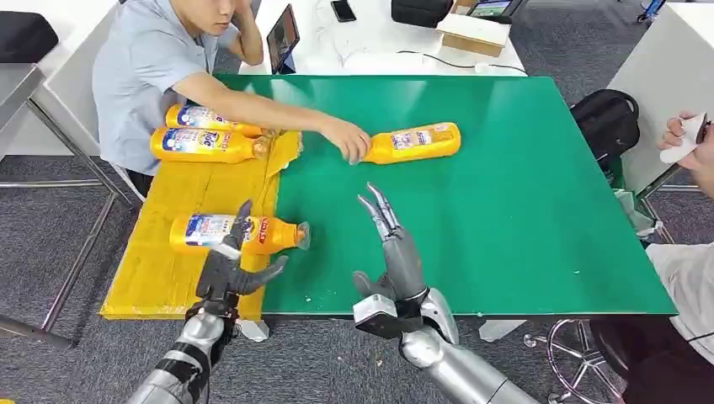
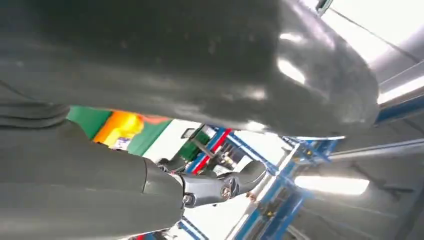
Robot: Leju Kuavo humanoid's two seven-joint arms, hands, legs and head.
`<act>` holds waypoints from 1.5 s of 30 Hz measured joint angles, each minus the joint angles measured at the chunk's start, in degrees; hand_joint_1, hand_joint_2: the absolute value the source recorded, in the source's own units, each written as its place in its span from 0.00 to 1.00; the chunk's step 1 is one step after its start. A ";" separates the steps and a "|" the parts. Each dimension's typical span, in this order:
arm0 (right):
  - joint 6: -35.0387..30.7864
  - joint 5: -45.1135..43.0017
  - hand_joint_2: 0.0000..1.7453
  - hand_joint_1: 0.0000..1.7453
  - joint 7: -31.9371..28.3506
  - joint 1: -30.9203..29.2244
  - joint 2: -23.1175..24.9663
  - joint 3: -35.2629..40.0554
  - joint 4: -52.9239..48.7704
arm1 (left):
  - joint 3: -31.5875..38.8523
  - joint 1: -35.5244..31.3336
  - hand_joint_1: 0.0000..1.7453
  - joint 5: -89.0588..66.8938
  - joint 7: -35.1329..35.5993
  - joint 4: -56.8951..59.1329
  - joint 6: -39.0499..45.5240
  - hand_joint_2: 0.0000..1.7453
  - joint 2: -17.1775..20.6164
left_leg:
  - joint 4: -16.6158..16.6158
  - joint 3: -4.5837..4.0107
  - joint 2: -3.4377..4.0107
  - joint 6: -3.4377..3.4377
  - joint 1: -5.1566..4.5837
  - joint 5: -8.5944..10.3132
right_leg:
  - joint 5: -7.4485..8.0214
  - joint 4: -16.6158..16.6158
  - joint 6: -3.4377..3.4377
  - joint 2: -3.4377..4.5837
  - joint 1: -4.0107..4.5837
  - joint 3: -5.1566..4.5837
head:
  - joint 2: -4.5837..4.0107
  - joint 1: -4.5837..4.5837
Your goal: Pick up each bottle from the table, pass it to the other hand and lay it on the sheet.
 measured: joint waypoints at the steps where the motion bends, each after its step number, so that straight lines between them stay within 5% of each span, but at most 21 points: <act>1: 0.00 0.61 1.00 0.00 0.00 0.56 0.00 -0.74 -0.39 | 0.44 1.27 0.00 1.38 -0.44 -2.38 0.22 1.00 -0.15 | 0.00 -0.01 0.01 0.00 0.00 0.00 | 0.00 0.00 0.00 0.00 0.01 0.00 | 0.00 0.00; 9: 0.00 -2.39 1.00 0.00 0.00 6.98 8.30 -20.40 -11.40 | 1.81 9.17 0.00 16.64 -0.24 -19.22 2.69 1.00 -2.49 | -0.01 -0.11 -0.01 0.00 0.02 0.00 | 0.00 0.00 0.00 -0.01 0.02 -0.07 | 0.00 0.02; 14: 0.00 -3.82 1.00 0.00 0.00 8.66 9.97 -23.39 -14.32 | 3.89 12.09 0.00 21.46 0.48 -23.95 1.48 1.00 -4.02 | 0.00 -0.11 0.01 0.00 0.00 0.00 | 0.00 0.00 0.00 0.00 0.00 -0.07 | 0.00 -0.02; 21: 0.00 10.25 1.00 0.00 0.00 9.21 10.08 -25.89 -12.90 | 8.15 17.33 0.00 22.81 -0.87 -28.41 2.01 1.00 -4.72 | -0.01 -0.14 -0.01 -0.01 0.03 -0.01 | -0.01 -0.01 0.00 -0.01 0.03 -0.10 | 0.00 0.00; 27: 0.00 19.51 1.00 0.00 0.04 5.07 7.61 -28.82 4.26 | 11.60 22.72 0.00 20.04 -0.68 -33.86 6.18 1.00 -5.51 | -0.02 -0.15 -0.18 0.00 0.02 -0.01 | -0.01 -0.03 0.00 -0.14 0.02 -0.08 | 0.00 0.02; 34: 1.99 16.94 1.00 0.00 0.04 -1.25 3.71 -29.35 23.92 | 12.85 24.33 0.00 15.62 0.09 -35.84 10.62 1.00 -5.38 | 0.00 -0.19 -0.24 0.03 -0.01 0.02 | 0.00 -0.03 0.01 -0.25 -0.01 -0.06 | 0.00 0.00; 45: 8.85 18.02 1.00 0.00 4.43 -8.08 1.99 -27.32 35.21 | 12.07 21.47 0.00 6.80 -1.51 -36.64 22.18 1.00 -3.30 | 0.00 -0.18 -0.18 0.03 0.04 0.02 | 0.00 -0.02 0.01 -0.23 0.05 -0.09 | 0.00 0.00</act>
